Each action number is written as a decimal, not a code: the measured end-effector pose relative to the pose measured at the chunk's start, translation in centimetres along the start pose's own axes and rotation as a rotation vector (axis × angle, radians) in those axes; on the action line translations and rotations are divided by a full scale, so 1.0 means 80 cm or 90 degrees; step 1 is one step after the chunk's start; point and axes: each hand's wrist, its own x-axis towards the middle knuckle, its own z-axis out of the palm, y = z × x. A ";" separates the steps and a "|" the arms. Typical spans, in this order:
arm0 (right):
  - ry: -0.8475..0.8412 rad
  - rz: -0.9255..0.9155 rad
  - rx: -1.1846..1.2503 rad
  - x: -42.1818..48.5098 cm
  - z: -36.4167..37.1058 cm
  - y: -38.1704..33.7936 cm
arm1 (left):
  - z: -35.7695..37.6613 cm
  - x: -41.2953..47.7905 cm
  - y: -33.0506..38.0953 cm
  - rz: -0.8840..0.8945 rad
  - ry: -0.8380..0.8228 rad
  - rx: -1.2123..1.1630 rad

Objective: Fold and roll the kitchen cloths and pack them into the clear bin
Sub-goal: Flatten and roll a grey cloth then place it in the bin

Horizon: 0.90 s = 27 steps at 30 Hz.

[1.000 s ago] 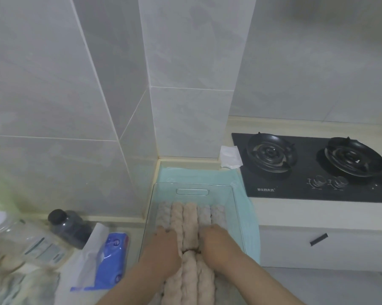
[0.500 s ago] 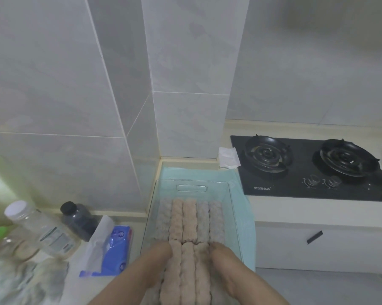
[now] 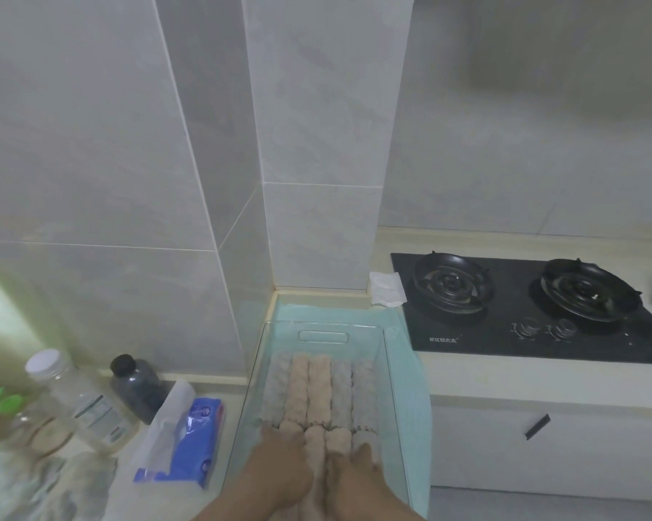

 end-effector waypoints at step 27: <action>-0.056 0.010 0.068 0.030 -0.008 0.009 | 0.031 0.030 -0.015 0.001 0.073 -0.063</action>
